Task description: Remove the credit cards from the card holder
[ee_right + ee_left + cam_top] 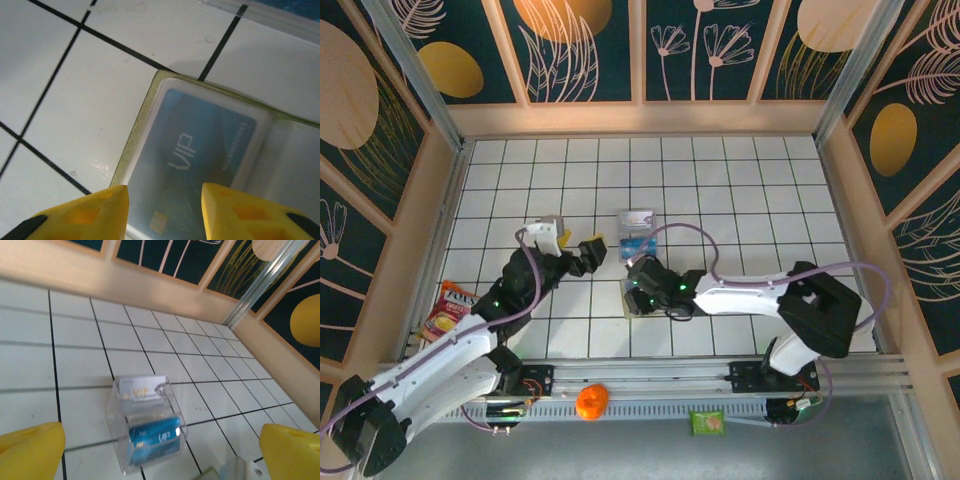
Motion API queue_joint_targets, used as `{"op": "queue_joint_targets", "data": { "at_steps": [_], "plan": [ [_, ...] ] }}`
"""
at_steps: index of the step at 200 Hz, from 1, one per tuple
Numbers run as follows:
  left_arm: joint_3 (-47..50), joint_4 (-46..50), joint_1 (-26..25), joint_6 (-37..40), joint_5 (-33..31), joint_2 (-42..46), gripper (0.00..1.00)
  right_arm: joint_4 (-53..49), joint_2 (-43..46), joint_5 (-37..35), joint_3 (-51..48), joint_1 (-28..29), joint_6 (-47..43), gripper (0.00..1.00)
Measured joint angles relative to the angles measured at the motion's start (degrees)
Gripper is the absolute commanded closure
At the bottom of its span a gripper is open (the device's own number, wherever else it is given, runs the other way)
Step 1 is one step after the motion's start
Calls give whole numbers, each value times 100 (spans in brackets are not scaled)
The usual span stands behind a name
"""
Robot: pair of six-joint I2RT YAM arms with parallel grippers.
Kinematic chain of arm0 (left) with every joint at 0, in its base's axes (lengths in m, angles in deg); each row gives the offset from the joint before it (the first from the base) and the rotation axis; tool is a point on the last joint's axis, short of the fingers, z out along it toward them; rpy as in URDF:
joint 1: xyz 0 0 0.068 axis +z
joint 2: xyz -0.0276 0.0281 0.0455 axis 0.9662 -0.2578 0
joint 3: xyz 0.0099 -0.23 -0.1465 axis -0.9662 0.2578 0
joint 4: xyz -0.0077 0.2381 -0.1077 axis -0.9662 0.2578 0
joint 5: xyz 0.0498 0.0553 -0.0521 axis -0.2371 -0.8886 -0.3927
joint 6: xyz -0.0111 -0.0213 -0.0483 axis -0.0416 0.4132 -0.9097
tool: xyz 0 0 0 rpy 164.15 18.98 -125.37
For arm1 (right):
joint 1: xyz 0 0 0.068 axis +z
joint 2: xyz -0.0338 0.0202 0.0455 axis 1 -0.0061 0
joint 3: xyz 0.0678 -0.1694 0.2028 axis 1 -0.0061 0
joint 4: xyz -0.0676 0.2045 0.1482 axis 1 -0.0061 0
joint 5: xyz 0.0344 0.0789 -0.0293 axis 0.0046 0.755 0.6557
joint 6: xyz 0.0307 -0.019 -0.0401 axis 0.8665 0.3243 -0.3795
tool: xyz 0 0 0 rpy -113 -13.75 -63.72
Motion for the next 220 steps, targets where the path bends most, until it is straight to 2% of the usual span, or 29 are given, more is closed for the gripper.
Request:
{"op": "queue_joint_targets", "data": {
  "at_steps": [36,64,74,91,115,133,154,184,220],
  "plan": [
    [713,87,0,-669,9,710,5,-367,-501,-422,457,201,-98,59],
    [957,127,0,-925,42,916,6,-540,-758,-616,629,293,-122,60],
    [968,131,0,-962,79,903,6,-592,-848,-678,706,328,-127,64],
    [968,129,0,-1001,151,850,9,-636,-935,-791,813,363,-90,76],
    [966,122,0,-1045,302,686,21,-643,-946,-916,817,358,2,92],
    [968,81,0,-1056,511,420,28,-597,-935,-927,800,332,120,100],
    [1032,-142,0,-1174,855,-26,37,-372,-811,-844,629,275,258,100],
    [1209,-494,-79,-1416,1202,-625,62,173,-369,-551,144,116,496,100],
    [1217,-1001,-404,-1550,1346,-1419,90,673,-61,-258,-101,-20,708,100]
  ]
}}
